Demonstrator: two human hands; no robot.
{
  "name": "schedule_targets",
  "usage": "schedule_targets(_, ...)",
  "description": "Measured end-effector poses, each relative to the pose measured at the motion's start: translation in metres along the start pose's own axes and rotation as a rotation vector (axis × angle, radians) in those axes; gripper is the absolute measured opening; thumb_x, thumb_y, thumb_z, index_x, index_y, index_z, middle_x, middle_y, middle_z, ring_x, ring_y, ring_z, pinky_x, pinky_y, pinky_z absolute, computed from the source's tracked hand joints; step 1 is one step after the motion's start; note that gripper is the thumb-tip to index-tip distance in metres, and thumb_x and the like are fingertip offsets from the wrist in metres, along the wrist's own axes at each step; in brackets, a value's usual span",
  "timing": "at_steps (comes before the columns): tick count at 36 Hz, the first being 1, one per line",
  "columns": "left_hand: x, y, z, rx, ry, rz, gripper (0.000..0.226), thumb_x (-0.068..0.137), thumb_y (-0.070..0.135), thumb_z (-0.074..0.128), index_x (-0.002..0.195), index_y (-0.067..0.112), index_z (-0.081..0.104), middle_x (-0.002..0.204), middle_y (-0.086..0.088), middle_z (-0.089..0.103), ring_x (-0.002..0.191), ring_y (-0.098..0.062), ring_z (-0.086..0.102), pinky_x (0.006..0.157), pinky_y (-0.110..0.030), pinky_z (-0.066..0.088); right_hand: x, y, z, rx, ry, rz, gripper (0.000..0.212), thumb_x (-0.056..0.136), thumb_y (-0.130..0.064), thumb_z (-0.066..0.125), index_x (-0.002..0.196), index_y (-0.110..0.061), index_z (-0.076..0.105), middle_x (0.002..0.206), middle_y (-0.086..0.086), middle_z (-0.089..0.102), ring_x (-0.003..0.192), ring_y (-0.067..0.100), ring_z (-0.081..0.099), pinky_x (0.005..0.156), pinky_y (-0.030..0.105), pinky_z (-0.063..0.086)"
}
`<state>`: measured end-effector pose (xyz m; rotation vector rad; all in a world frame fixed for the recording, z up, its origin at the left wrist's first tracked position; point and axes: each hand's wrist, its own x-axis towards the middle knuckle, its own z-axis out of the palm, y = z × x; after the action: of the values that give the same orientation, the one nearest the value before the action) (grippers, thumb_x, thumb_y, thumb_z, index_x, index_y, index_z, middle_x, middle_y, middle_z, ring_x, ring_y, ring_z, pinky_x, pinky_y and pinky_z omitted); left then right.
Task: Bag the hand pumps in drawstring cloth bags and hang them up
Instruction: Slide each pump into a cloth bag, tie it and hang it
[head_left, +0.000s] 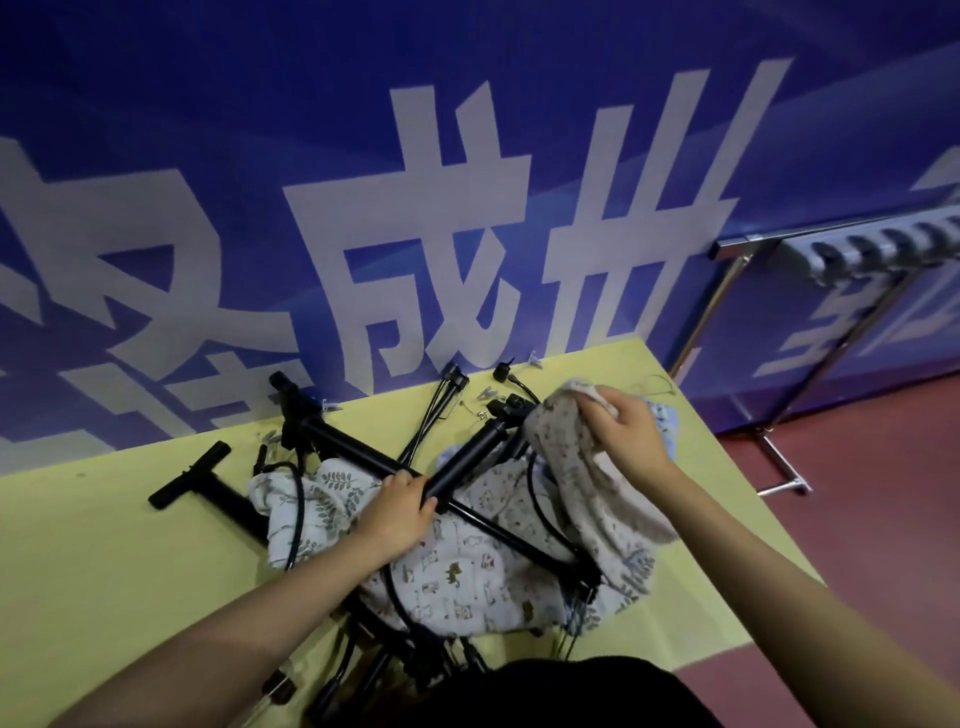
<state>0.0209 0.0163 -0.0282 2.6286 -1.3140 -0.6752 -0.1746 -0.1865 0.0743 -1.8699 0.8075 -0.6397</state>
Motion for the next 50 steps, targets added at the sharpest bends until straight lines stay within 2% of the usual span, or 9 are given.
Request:
schedule_targets(5, 0.001, 0.008, 0.0, 0.049, -0.01, -0.05, 0.04, 0.102, 0.033, 0.037, 0.132, 0.009, 0.046, 0.122, -0.012, 0.044, 0.116, -0.026, 0.042, 0.096, -0.034, 0.043, 0.015, -0.039, -0.029, 0.088, -0.019, -0.072, 0.03, 0.096, -0.018, 0.056, 0.08, 0.006, 0.066, 0.069, 0.02, 0.059, 0.057, 0.012, 0.05, 0.052, 0.019, 0.042)
schedule_targets(11, 0.008, 0.042, -0.017, -0.085, 0.047, -0.115, 0.053, 0.099, 0.031, 0.044, 0.146, 0.009, 0.034, 0.138, -0.016, 0.039, 0.13, -0.031, 0.035, 0.108, -0.036, 0.034, 0.031, -0.064, -0.052, 0.133, -0.146, -0.097, 0.028, 0.092, -0.023, 0.063, 0.087, 0.003, 0.07, 0.078, 0.02, 0.065, 0.068, 0.009, 0.059, 0.06, 0.015, 0.046)
schedule_targets(18, 0.009, 0.128, -0.062, -0.868, 0.285, -0.139, 0.035, 0.102, 0.033, 0.041, 0.132, 0.02, 0.053, 0.131, -0.004, 0.056, 0.111, -0.017, 0.055, 0.096, -0.033, 0.046, 0.054, -0.073, -0.068, 0.303, -0.269, -0.075, 0.037, 0.092, -0.039, 0.06, 0.076, -0.006, 0.061, 0.072, 0.007, 0.059, 0.067, 0.018, 0.059, 0.068, 0.032, 0.049)
schedule_targets(20, 0.006, 0.153, -0.075, -1.056, 0.259, -0.163, 0.038, 0.101, 0.041, 0.038, 0.131, 0.022, 0.054, 0.124, -0.002, 0.061, 0.094, -0.015, 0.058, 0.076, -0.03, 0.049, 0.059, -0.075, -0.074, 0.325, -0.274, -0.082, 0.039, 0.094, -0.045, 0.054, 0.079, -0.01, 0.058, 0.075, 0.011, 0.054, 0.07, 0.021, 0.054, 0.07, 0.034, 0.046)
schedule_targets(24, 0.003, 0.195, -0.099, -1.459, 0.068, -0.203, 0.051, 0.1, 0.054, 0.025, 0.121, 0.015, 0.052, 0.068, -0.003, 0.058, 0.05, -0.015, 0.039, 0.04, -0.019, 0.025, 0.072, -0.08, -0.085, 0.277, -0.324, -0.18, 0.04, 0.098, -0.039, 0.049, 0.075, -0.007, 0.059, 0.073, 0.001, 0.058, 0.069, 0.01, 0.055, 0.071, 0.029, 0.045)
schedule_targets(30, 0.001, 0.248, -0.116, -1.718, -0.131, -0.126, 0.064, 0.094, 0.067, 0.022, 0.088, 0.012, 0.054, 0.062, -0.005, 0.054, 0.044, -0.016, 0.045, 0.045, -0.023, 0.026, 0.084, -0.075, -0.1, 0.299, -0.499, -0.299, 0.032, 0.099, -0.024, 0.049, 0.068, -0.024, 0.058, 0.067, -0.011, 0.055, 0.068, 0.006, 0.051, 0.069, 0.026, 0.042)
schedule_targets(36, 0.007, 0.277, -0.121, -2.094, -0.122, -0.124, 0.06, 0.095, 0.06, 0.036, 0.091, 0.01, 0.069, 0.079, -0.012, 0.07, 0.07, -0.024, 0.066, 0.066, -0.03, 0.053, 0.07, -0.054, -0.103, 0.353, -0.615, -0.336, 0.025, 0.083, -0.022, 0.05, 0.066, -0.004, 0.052, 0.065, 0.003, 0.048, 0.064, 0.012, 0.045, 0.062, 0.027, 0.037)
schedule_targets(44, 0.023, 0.292, -0.09, -2.061, 0.029, -0.196, 0.024, 0.097, 0.023, 0.048, 0.101, 0.007, 0.066, 0.082, -0.01, 0.069, 0.071, -0.02, 0.067, 0.066, -0.031, 0.054, 0.054, -0.015, -0.106, 0.479, -0.438, -0.265, 0.053, 0.077, -0.046, 0.051, 0.064, 0.005, 0.05, 0.062, 0.003, 0.048, 0.064, 0.013, 0.045, 0.061, 0.029, 0.038)
schedule_targets(50, 0.028, 0.297, -0.082, -2.087, 0.216, -0.251, 0.027, 0.099, 0.009, 0.041, 0.091, 0.0, 0.065, 0.073, -0.012, 0.073, 0.061, -0.018, 0.071, 0.051, -0.026, 0.056, 0.058, 0.006, -0.105, 0.529, -0.282, -0.197, 0.078, 0.078, -0.055, 0.051, 0.082, 0.023, 0.048, 0.077, 0.04, 0.049, 0.071, 0.019, 0.047, 0.066, 0.034, 0.04)
